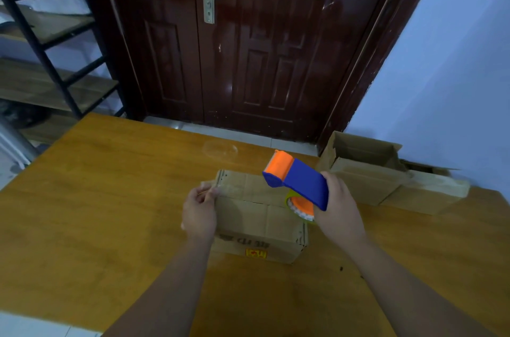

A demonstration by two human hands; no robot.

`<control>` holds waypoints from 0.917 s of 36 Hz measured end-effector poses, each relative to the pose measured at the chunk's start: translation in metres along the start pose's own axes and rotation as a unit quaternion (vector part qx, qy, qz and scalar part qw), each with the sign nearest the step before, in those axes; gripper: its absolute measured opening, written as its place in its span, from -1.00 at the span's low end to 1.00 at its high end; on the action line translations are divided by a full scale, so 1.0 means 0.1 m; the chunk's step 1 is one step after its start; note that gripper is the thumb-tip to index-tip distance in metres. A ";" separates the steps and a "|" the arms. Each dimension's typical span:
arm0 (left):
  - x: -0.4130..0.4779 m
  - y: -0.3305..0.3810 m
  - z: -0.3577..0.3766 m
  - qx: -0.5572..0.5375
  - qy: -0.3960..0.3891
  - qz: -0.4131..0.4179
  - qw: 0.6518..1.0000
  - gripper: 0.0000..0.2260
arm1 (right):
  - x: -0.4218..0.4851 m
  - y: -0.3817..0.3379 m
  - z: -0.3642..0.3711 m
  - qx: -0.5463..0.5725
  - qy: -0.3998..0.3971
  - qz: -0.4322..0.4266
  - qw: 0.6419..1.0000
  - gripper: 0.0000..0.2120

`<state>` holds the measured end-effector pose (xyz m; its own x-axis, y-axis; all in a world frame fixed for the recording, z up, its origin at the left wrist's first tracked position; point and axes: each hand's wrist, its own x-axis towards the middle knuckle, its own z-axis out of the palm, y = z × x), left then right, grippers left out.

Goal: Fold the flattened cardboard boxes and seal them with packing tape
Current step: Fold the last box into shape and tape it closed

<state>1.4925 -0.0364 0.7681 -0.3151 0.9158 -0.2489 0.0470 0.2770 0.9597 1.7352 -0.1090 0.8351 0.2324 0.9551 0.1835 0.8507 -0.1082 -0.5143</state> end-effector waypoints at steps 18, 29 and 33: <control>-0.02 -0.18 0.04 0.027 0.123 -0.023 0.992 -0.84 | -0.04 0.04 0.04 -0.040 -0.060 -0.012 0.997 -0.40; 0.02 -0.23 0.03 -0.025 0.085 -0.039 0.995 -0.72 | -0.08 0.03 0.09 -0.049 -0.051 0.007 0.997 -0.35; 0.03 -0.24 0.03 -0.048 0.081 -0.051 0.994 -0.71 | -0.08 0.03 0.09 -0.055 -0.052 0.008 0.997 -0.36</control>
<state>1.4939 -0.0396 0.7444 -0.4626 0.8230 -0.3296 -0.0819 0.3305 0.9402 1.7313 -0.1148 0.8244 0.2011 0.9758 0.0856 0.8956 -0.1478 -0.4195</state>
